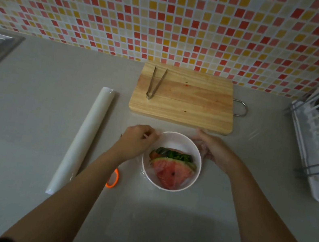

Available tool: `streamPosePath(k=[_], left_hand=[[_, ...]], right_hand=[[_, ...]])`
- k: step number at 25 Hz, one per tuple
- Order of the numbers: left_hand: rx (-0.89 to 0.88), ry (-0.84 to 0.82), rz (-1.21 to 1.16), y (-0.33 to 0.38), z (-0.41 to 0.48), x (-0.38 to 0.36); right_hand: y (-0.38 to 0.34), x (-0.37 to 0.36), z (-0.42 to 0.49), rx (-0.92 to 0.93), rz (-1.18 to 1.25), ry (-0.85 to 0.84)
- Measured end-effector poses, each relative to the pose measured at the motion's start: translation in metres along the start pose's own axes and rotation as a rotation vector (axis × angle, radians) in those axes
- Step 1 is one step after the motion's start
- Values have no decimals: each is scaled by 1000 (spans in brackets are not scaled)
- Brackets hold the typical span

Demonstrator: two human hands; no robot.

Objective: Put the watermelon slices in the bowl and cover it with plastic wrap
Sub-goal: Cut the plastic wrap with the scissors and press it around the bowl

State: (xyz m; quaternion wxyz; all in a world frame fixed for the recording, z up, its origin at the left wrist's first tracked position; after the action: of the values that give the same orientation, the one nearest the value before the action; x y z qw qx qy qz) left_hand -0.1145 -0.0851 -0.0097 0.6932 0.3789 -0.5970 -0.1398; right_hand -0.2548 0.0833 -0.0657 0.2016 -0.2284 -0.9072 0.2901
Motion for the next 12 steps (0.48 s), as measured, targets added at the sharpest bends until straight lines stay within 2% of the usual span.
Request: streamPosePath(k=[1, 3, 6, 8, 12], left_hand=[[2, -43, 32, 0, 1, -4], [42, -13, -38, -7, 0, -3], [154, 57, -457, -19, -5, -9], [195, 63, -718, -20, -6, -19], [268, 107, -897, -21, -4, -21]], right_hand=[[-3, 3, -2, 29, -33, 29], [-4, 11, -4, 98, 12, 87], [-6, 7, -9, 192, 182, 62], [-9, 0, -9, 188, 311, 19], [-10, -5, -7, 111, 334, 19]])
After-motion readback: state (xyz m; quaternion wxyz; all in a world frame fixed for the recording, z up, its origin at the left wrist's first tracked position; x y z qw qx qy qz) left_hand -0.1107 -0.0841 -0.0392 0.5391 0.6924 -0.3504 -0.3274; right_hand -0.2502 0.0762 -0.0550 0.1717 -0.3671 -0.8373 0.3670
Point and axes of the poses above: each hand's wrist, its own z-axis towards the middle knuckle, its own x-axis out of the back of the hand, y = z × x, the point moved 10 cm from there along z, towards the middle knuckle, and after that the axes turned 13 degrees about -x, right-handed, at the moved point
